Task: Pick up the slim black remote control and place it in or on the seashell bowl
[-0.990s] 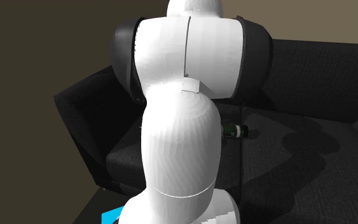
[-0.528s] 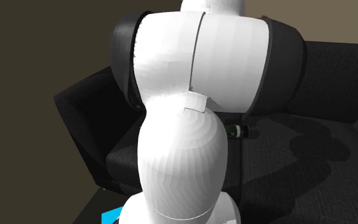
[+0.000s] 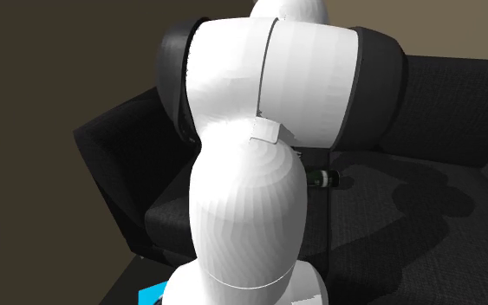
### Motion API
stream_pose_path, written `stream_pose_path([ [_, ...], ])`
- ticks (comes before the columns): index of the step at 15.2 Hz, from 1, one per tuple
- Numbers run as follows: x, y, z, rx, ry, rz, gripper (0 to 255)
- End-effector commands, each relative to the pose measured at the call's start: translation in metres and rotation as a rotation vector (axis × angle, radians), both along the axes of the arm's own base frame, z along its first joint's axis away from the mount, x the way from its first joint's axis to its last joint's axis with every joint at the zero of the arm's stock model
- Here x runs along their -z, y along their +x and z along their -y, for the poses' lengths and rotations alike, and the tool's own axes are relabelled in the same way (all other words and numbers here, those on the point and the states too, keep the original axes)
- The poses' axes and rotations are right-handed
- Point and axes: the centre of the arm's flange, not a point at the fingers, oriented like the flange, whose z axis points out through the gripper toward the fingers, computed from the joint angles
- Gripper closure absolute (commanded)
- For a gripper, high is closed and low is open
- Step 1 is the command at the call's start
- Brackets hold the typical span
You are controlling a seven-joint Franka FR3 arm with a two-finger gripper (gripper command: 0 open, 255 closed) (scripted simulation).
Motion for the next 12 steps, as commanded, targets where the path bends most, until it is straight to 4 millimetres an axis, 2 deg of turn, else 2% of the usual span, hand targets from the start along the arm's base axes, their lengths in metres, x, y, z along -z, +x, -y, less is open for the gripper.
stream_pose_path([
  [1, 0.0095, 0.0009, -0.0005, 0.0, 0.0, 0.001, 255],
  [9, 0.0095, 0.0009, -0.0005, 0.0, 0.0, 0.001, 255],
  [10, 0.0095, 0.0009, -0.0005, 0.0, 0.0, 0.001, 0],
  [12, 0.0095, 0.0009, -0.0005, 0.0, 0.0, 0.001, 0],
])
